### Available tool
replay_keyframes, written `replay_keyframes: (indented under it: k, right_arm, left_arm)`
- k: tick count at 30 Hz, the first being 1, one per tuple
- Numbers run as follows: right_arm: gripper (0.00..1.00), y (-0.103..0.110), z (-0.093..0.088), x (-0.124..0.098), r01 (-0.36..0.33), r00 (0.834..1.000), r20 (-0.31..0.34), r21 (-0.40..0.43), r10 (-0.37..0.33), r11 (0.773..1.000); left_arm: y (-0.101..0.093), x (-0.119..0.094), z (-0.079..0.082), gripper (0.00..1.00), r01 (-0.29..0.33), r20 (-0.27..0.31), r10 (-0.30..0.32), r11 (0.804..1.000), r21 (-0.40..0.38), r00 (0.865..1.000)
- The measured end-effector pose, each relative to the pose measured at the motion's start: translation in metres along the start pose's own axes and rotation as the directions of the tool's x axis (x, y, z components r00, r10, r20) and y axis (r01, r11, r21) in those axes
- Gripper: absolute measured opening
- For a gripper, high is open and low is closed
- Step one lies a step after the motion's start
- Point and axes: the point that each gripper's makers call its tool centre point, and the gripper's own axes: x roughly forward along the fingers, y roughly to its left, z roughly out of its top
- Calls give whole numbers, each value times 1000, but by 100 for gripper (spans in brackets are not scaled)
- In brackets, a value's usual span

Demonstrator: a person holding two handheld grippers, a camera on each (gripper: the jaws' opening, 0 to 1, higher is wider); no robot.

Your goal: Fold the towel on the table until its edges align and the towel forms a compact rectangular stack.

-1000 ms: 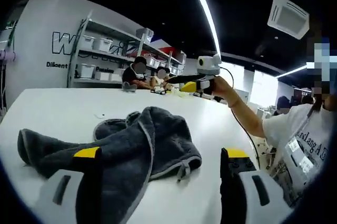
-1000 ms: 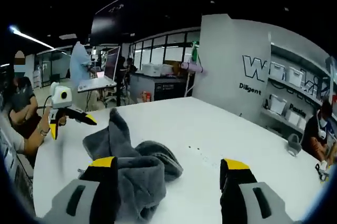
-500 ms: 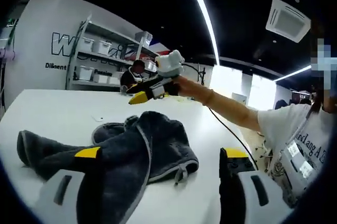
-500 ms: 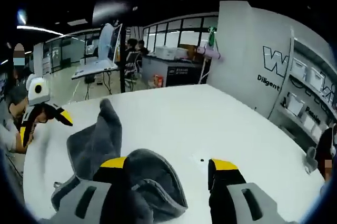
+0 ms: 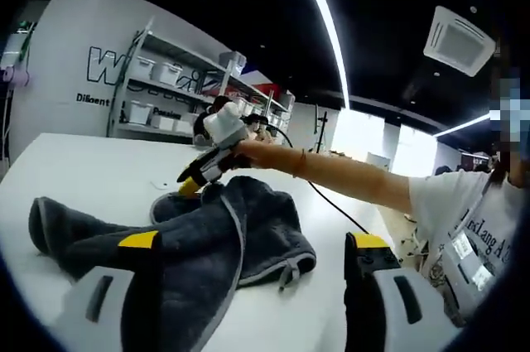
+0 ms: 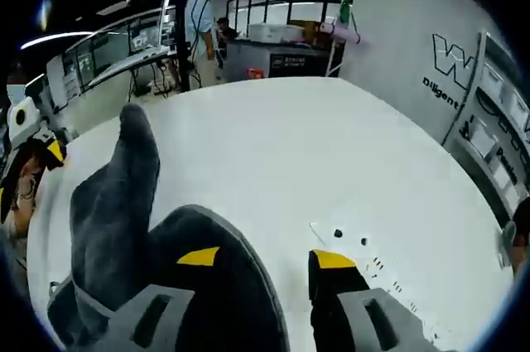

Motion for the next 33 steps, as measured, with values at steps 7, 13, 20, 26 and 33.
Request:
replay_keyframes:
  k: [7, 13, 20, 26, 33]
  right_arm:
    - [18, 10, -17, 12, -35, 998, -42, -16, 35, 999]
    - [6, 19, -15, 10, -42, 999, -4, -116, 42, 992]
    - [5, 11, -6, -7, 65, 998, 41, -222, -57, 973]
    - [4, -4, 13, -51, 212, 970, 166, -207, -179, 955]
    - [4, -22, 32, -121, 385, 899, 297, -178, -324, 906]
  left_arm:
    - [-5, 4, -5, 95, 10, -11, -10, 1000, 5, 1000]
    - [-3, 3, -6, 95, 3, -11, -3, 1000, 0, 1000]
    - [-1, 2, -6, 95, 1, -11, -1, 1000, -6, 1000]
    - [2, 2, -9, 95, -2, -20, 2, 1000, -13, 1000]
    - [2, 2, -10, 94, 3, -24, -4, 1000, -16, 1000]
